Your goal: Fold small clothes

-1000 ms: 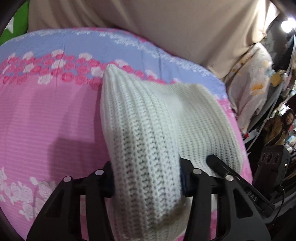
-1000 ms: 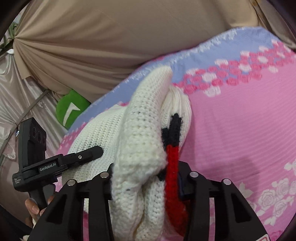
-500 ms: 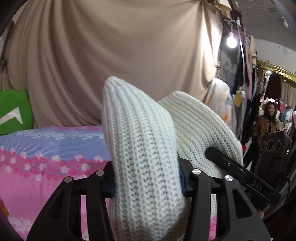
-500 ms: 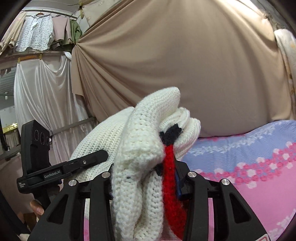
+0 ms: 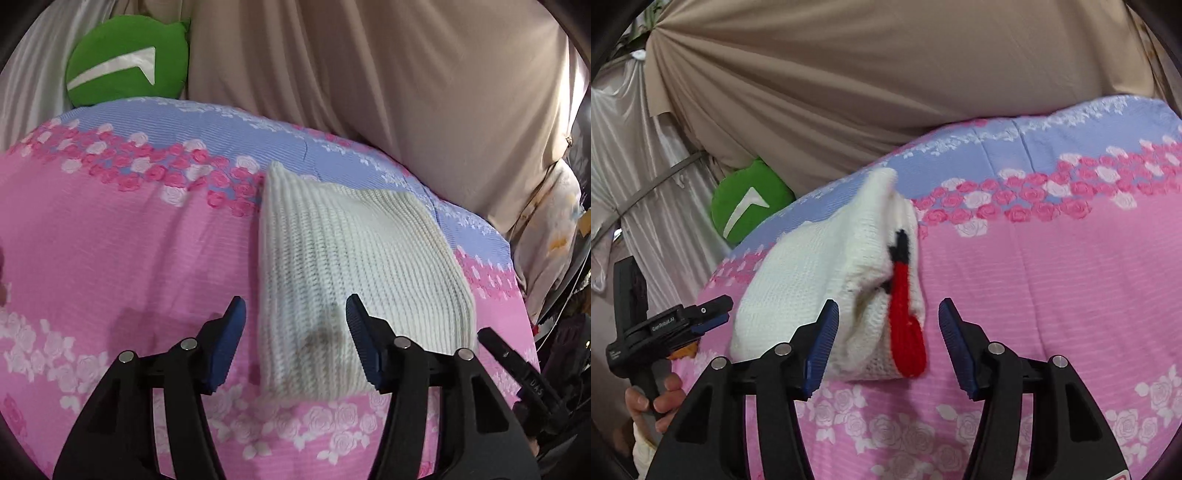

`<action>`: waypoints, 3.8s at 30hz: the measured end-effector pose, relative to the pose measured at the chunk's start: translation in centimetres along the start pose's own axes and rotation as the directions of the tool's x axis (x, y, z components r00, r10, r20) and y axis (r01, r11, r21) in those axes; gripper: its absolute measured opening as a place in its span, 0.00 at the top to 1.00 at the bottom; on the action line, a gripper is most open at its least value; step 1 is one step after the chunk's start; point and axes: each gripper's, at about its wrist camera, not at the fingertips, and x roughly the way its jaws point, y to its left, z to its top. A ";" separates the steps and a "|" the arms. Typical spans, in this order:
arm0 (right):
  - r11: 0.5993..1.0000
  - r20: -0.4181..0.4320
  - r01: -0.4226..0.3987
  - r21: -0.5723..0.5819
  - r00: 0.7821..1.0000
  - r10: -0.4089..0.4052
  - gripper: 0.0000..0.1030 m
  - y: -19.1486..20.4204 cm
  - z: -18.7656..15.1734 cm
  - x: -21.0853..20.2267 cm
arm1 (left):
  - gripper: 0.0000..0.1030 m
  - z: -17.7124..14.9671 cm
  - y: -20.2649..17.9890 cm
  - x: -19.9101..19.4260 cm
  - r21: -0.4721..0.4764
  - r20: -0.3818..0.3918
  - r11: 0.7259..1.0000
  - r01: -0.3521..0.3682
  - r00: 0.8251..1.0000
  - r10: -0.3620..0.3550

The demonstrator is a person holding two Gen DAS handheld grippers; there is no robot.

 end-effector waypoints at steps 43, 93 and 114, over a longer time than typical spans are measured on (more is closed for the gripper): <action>0.998 -0.037 -0.028 -0.055 0.999 0.026 0.79 1.0 3.2 5.3 | 0.38 0.5 -3.3 1.2 0.072 -0.006 0.994 -0.087 0.996 0.087; 0.972 -0.021 0.106 -0.211 0.993 -0.113 0.94 4.4 3.3 3.0 | 0.39 -0.2 -6.9 4.5 0.181 0.001 0.927 -0.329 0.942 0.334; 0.988 -0.107 0.068 -0.142 0.991 -0.084 0.47 2.4 -2.3 1.3 | 0.37 -4.7 -3.8 2.9 0.143 -0.077 0.928 -0.344 0.931 0.357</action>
